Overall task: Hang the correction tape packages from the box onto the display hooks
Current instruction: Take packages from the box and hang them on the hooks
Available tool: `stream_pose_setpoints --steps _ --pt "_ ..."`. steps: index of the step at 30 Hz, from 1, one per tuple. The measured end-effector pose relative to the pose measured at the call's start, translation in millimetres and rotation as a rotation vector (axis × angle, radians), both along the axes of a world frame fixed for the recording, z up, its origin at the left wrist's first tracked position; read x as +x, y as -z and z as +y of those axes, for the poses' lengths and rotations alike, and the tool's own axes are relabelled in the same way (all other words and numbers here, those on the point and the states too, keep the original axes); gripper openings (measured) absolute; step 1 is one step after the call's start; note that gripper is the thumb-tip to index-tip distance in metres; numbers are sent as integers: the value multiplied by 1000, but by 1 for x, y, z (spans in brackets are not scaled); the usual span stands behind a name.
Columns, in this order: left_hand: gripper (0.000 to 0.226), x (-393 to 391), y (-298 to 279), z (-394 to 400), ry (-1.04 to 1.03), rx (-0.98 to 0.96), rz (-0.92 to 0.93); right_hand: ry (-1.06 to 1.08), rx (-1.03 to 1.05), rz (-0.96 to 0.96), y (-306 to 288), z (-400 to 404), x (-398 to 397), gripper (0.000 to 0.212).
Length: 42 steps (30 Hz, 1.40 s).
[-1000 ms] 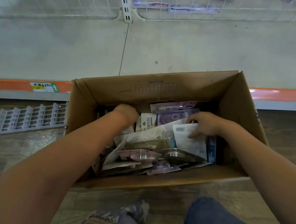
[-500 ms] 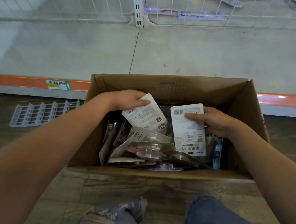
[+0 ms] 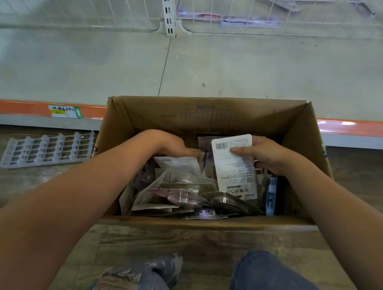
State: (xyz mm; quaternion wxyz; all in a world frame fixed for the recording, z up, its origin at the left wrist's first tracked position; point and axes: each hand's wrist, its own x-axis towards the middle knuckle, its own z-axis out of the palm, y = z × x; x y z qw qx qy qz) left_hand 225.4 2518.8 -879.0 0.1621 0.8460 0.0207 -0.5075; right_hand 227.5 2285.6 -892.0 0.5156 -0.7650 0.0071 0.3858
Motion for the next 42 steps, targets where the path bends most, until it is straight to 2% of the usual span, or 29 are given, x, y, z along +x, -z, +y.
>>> stream_pose_setpoints --steps 3,4,6,7,10,12,14,16,18,21,25,29,35,39,42 --pt "71 -2 9 -1 -37 40 147 34 -12 -16 -2 0 1 14" --pt "80 -4 11 -1 -99 13 204 40 -15 -18 0 -1 1 14" --pt "114 -6 16 6 -197 -53 276 24 -29 -11 5 -3 0 13" --pt "121 -6 18 11 -223 -87 289 10 -45 -3 9 -4 -1 14" --pt "92 -10 18 26 -252 -195 276 4 -84 27 17 -6 -3 18" --pt "69 -11 23 36 -286 -181 176 17 -106 30 21 -6 -2 21" --pt "44 -13 31 42 -365 -204 73 9 -131 43 23 -5 -1 27" --pt "36 -15 38 44 -519 -311 53 -30 -171 59 25 -3 -1 33" --pt "35 -17 40 41 -653 -434 54 -77 -219 60 27 -2 -2 35" --pt "30 -18 39 36 -689 -498 27 -84 -198 62 23 -2 -2 32" --pt "24 -15 27 38 -747 -554 -55 17 -25 50 8 -5 0 31" --pt "18 -13 19 36 -883 -721 -161 168 163 80 0 -7 5 26" --pt "25 -13 17 25 -1039 -976 -174 176 299 178 -10 -7 8 37" --pt "34 -15 -5 15 -1162 -1006 -131 232 291 248 -42 -4 4 34" --pt "40 -27 -33 12 -1160 -985 -97 257 318 299 -78 -1 -5 28"
